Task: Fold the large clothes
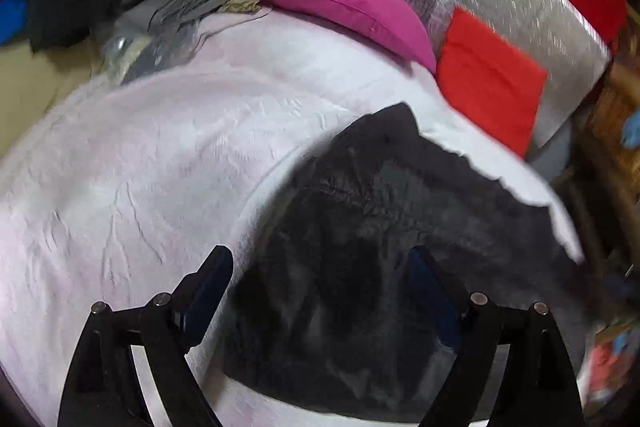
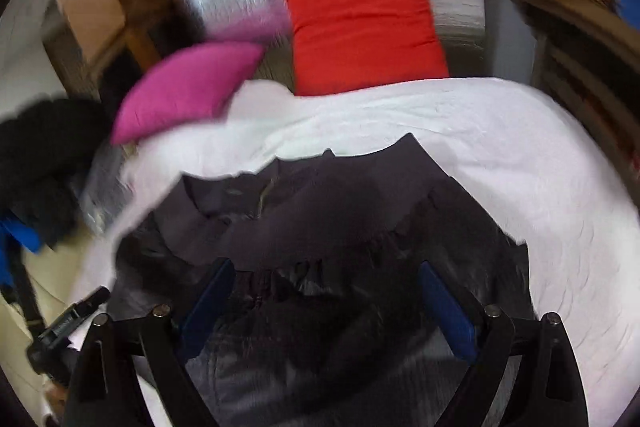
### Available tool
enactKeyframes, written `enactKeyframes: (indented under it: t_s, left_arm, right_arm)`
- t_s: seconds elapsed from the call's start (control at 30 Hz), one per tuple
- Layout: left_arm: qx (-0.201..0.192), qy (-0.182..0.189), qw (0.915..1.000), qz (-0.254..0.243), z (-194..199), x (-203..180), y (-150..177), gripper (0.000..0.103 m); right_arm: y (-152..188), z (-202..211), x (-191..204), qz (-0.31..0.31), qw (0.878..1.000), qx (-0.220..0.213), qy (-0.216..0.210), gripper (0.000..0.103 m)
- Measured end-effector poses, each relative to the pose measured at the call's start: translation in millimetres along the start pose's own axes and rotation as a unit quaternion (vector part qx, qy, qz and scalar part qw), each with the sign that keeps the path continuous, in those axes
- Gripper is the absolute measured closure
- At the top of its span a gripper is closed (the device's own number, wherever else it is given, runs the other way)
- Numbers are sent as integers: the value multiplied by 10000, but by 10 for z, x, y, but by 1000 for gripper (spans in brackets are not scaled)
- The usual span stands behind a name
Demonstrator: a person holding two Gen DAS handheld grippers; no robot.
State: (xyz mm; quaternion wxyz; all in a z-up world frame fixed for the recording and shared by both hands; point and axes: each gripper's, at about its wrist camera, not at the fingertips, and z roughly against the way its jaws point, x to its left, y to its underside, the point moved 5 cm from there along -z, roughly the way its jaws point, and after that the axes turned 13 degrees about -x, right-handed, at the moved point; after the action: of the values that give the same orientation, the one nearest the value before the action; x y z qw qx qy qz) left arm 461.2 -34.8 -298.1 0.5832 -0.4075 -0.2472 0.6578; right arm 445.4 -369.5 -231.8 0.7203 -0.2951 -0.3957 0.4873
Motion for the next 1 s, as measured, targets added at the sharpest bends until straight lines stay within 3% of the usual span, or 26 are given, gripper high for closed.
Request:
enactKeyframes:
  t_s: [0.13,0.17,0.2,0.27,0.33,0.37,0.4,0.47,0.57,0.7,0.77,0.87,1.0]
  left_arm:
    - [20,-78,9982,-602,-48,-75,-20,19]
    - [20,-35,9980,-630,-41,-53,-22,37]
    - [60,-27,9979,-639,-49,-19,-10,60]
    - [200,-79,9983,-544,-68,62,9,71]
    - [261,13,9991,-332,-66,120,8,70]
    - [309,107,9993,-193,-61,143,-10,63]
    - [350,209,9991,-88,-35,139,-16,42]
    - [359,448,9982,191,-9,154,-41,18]
    - [360,759,9957,379,16,112,-73,18]
    - [794,966,9917,296,-136,40,2,15]
    - [931,891,9912,315,-212,64,47,15]
    - [1255,1073,9855,385,-311,76,116,15]
    - [1347,1194,9820,578,-376,123,129,15]
  right_arm:
    - [-9,225,-264,-646,9970,-417,95,9]
    - [1,296,-363,-731,9959,-496,200,9]
    - [72,415,-558,-860,9932,-651,438,9]
    - [198,604,-866,-1092,9871,-830,821,9]
    - [362,778,-1224,-1597,9774,-978,980,9]
    - [400,802,-1364,-1824,9739,-917,996,9]
    - [416,813,-1500,-2075,9701,-831,947,9]
    - [432,802,-1709,-2551,9625,-790,476,8]
    - [541,691,-1913,-2701,9608,-556,295,8]
    - [717,456,-2074,-2876,9575,-15,-204,8]
    - [759,373,-2153,-3000,9529,28,-434,8]
    - [791,277,-2211,-3080,9490,111,-665,8]
    - [830,163,-2238,-3208,9418,184,-991,8]
